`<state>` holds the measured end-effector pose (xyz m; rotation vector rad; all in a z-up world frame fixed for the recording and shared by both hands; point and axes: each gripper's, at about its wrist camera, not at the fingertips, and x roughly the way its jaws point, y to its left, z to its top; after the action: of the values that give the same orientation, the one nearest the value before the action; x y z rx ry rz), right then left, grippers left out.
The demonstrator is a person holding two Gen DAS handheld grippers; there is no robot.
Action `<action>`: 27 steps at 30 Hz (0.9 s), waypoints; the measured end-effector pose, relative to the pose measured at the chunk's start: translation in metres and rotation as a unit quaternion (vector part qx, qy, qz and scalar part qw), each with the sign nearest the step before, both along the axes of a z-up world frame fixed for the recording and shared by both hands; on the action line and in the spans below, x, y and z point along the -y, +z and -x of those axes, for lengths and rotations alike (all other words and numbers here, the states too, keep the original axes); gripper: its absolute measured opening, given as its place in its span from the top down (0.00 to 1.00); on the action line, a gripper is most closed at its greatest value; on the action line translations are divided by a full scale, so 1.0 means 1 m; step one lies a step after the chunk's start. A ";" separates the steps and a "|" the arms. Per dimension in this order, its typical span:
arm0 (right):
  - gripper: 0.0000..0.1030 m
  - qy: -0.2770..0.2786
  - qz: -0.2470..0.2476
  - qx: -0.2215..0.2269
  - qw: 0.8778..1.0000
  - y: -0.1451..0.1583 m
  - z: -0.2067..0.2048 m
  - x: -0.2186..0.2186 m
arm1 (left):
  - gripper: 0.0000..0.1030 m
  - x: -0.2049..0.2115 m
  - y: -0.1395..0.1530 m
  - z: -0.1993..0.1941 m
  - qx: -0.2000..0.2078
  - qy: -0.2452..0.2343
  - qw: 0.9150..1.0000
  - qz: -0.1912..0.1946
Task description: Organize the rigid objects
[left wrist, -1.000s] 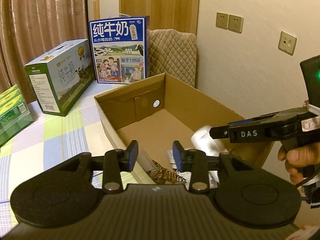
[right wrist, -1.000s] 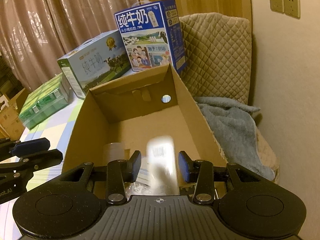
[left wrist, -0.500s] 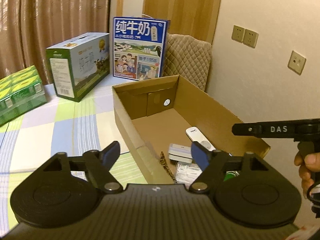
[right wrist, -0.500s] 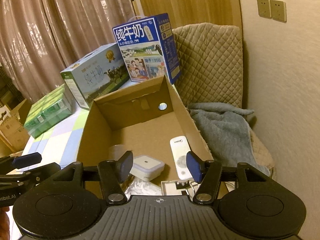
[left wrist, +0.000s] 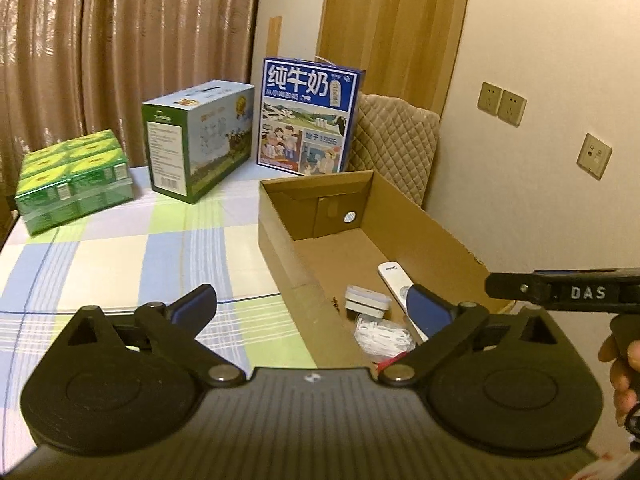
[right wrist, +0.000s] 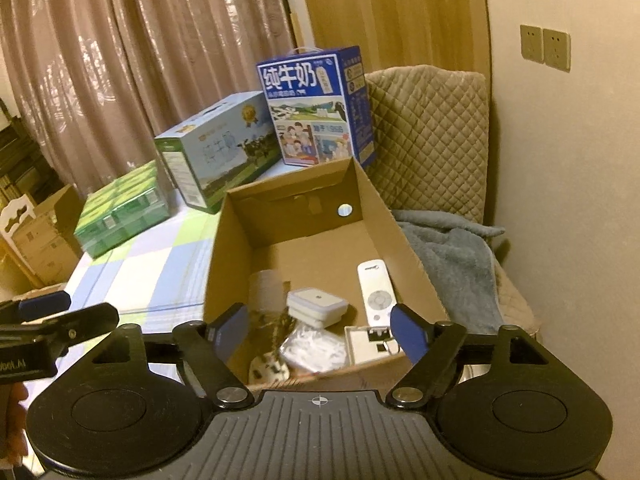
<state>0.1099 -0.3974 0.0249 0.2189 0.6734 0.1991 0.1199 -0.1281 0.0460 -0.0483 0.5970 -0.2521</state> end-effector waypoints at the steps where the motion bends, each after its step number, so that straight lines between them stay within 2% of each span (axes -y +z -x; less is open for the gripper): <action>1: 0.25 0.001 0.002 0.001 1.000 0.002 0.004 -0.001 | 0.01 -0.001 0.001 0.003 0.001 0.002 1.000 0.000; 12: 0.23 0.020 0.019 0.007 1.000 0.008 0.043 -0.014 | 0.01 -0.019 0.002 0.040 -0.018 0.030 0.999 0.027; 21: 0.23 0.035 0.028 0.005 0.999 -0.006 0.070 -0.023 | 0.01 -0.022 -0.001 0.066 -0.021 0.057 0.998 0.013; 27: 0.23 0.039 0.026 0.008 0.999 -0.010 0.083 -0.025 | 0.01 -0.023 -0.002 0.077 -0.034 0.066 0.997 0.020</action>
<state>0.0265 -0.3721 0.0148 0.1419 0.6715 0.2580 0.0429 -0.1054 0.0442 -0.1356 0.6542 -0.1350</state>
